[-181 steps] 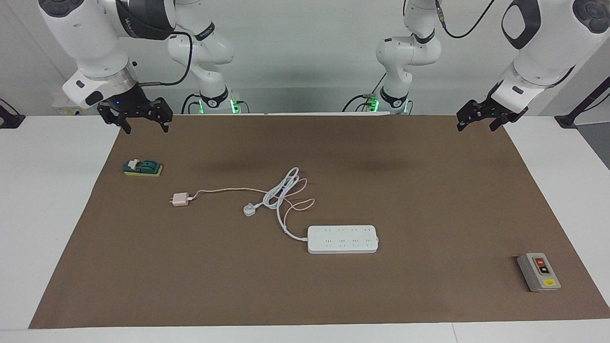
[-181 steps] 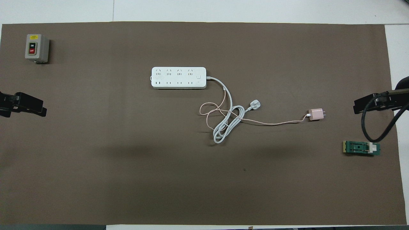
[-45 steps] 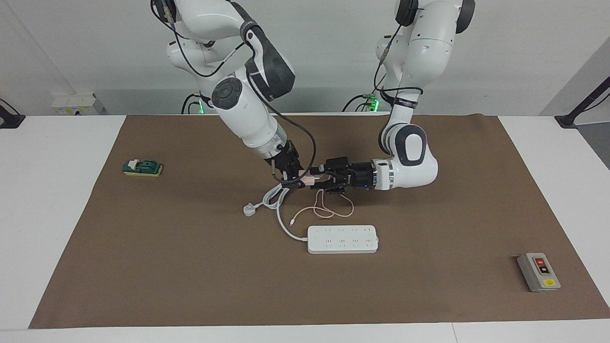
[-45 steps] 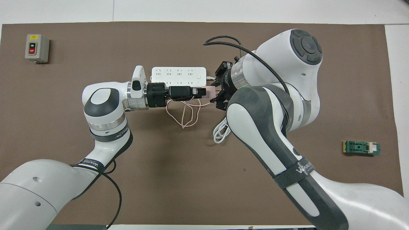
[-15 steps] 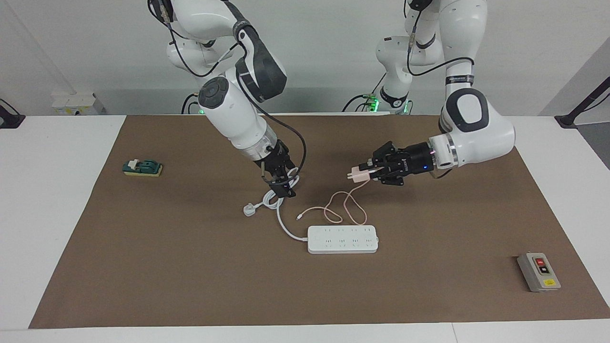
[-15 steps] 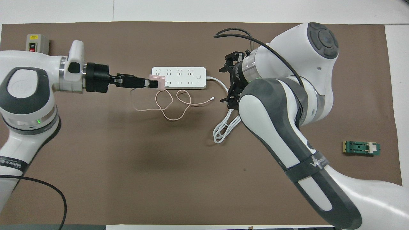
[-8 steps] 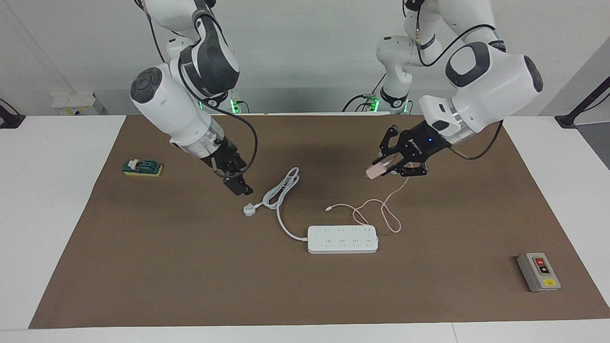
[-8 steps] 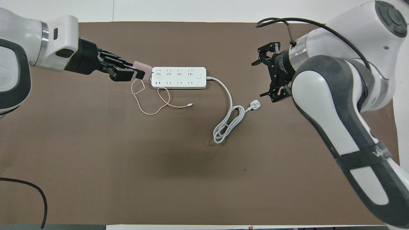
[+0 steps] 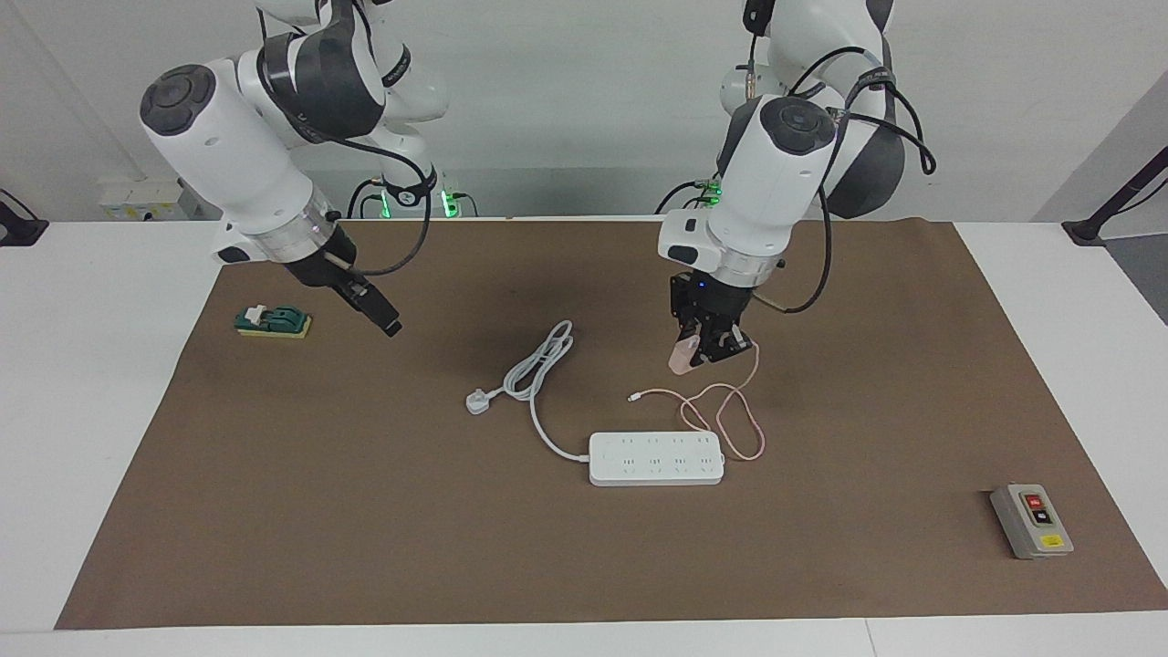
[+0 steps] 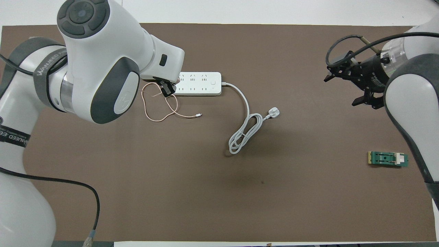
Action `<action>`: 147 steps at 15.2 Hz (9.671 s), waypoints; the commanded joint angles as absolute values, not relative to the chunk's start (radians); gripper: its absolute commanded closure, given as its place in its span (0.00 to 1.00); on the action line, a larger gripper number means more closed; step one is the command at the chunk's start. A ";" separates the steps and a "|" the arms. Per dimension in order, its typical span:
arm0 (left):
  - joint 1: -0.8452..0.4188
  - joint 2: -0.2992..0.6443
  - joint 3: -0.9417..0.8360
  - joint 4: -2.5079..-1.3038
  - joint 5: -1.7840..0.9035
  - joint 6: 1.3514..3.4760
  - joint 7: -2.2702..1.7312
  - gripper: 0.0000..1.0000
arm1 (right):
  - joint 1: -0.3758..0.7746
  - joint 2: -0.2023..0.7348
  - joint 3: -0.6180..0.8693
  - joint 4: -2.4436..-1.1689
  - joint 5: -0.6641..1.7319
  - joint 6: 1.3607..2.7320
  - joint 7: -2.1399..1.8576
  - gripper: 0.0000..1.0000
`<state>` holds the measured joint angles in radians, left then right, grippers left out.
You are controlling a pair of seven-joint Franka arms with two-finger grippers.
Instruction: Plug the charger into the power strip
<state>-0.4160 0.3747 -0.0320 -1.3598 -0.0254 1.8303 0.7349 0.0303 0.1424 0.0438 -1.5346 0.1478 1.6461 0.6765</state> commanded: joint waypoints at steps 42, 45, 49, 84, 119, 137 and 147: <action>-0.403 0.482 -0.037 -1.628 0.121 2.195 0.890 1.00 | -0.031 -0.051 0.052 -1.629 -0.035 1.480 -0.046 0.00; -0.405 0.468 -0.038 -1.673 0.117 2.239 0.897 1.00 | -0.035 -0.051 0.052 -1.629 -0.035 1.494 -0.049 0.00; -0.403 0.468 -0.048 -1.680 0.112 2.243 0.916 1.00 | -0.044 -0.051 0.051 -1.629 -0.035 1.494 -0.048 0.00; -0.382 0.491 -0.049 -1.648 -0.006 2.275 1.163 1.00 | -0.055 -0.051 0.051 -1.629 -0.035 1.491 -0.048 0.00; -0.371 0.666 -0.051 -1.391 -0.038 2.095 1.281 1.00 | -0.057 -0.051 0.051 -1.629 -0.035 1.489 -0.048 0.00; -0.379 0.663 -0.051 -1.402 -0.061 2.148 1.442 0.00 | -0.055 -0.051 0.051 -1.629 -0.035 1.491 -0.048 0.00; -0.337 0.435 -0.043 -1.457 -0.156 1.890 1.186 0.00 | -0.055 -0.051 0.051 -1.629 -0.035 1.520 -0.046 0.00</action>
